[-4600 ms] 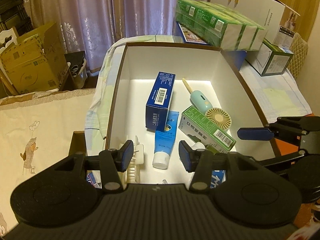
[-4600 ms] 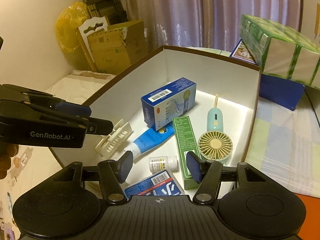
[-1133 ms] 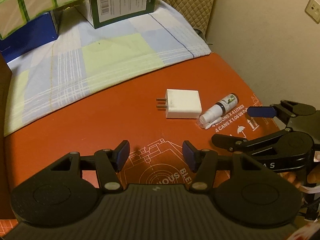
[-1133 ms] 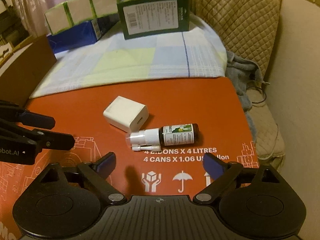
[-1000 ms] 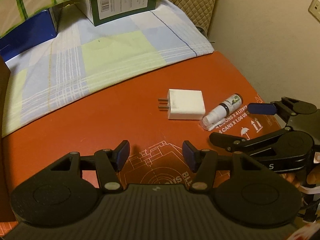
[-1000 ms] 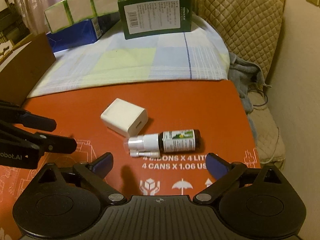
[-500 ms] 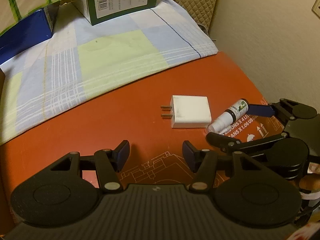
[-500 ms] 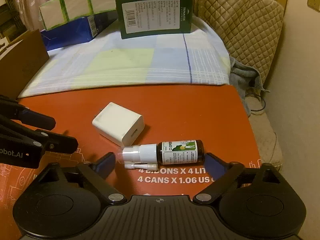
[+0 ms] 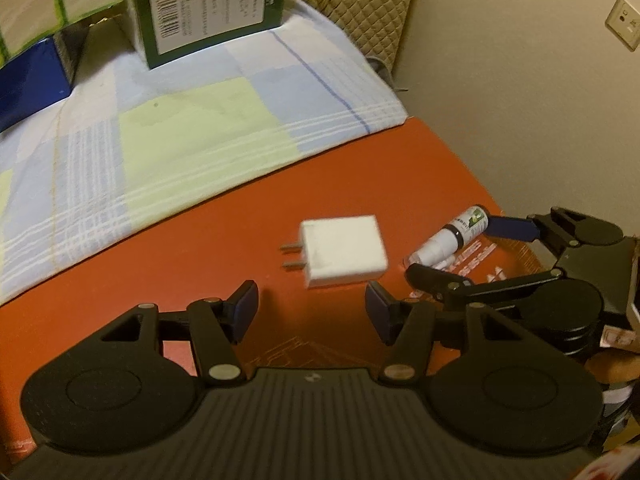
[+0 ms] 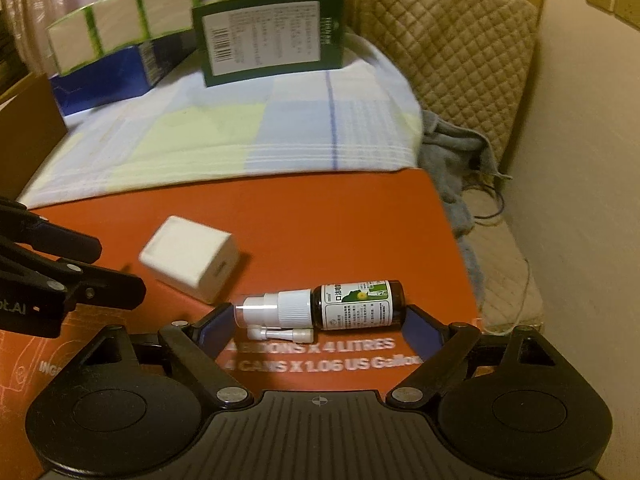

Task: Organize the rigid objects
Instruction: 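Grasp the white plug charger with the left tool while the right tool grasps the brown spray bottle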

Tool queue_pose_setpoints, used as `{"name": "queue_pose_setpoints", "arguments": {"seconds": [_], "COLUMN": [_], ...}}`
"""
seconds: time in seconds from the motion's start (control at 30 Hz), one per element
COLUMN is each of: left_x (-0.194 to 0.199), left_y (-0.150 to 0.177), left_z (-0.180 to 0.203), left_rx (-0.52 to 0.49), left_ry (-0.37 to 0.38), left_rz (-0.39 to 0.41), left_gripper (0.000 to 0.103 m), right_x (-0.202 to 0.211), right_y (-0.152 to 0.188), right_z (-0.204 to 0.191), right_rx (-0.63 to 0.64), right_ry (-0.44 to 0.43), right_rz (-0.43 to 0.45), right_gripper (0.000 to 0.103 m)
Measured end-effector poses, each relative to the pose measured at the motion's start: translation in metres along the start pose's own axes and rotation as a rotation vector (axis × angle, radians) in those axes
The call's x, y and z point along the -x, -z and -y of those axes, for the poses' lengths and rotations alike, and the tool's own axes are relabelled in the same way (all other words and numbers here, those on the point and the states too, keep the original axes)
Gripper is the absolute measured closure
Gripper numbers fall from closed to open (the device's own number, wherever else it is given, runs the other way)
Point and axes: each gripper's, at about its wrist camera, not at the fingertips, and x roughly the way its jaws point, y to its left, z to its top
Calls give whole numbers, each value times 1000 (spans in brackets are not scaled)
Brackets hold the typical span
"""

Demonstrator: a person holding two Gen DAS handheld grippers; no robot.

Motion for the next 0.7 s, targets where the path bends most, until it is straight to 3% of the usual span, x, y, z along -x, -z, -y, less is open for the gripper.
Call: {"name": "queue_pose_setpoints", "arguments": {"seconds": [0.23,0.7], "left_x": [-11,-31], "left_y": [-11,-20], "left_z": [9,21], "left_rx": [-22,-41], "left_ry": [14,-23], "left_rz": [32,16], "left_gripper": [46,43], "right_x": [1,0], "right_y": [-1,-1], "right_z": [9,13], "right_rx": [-25,-44], "right_ry": [19,25], "right_rz": [7,15], "right_gripper": [17,17]}}
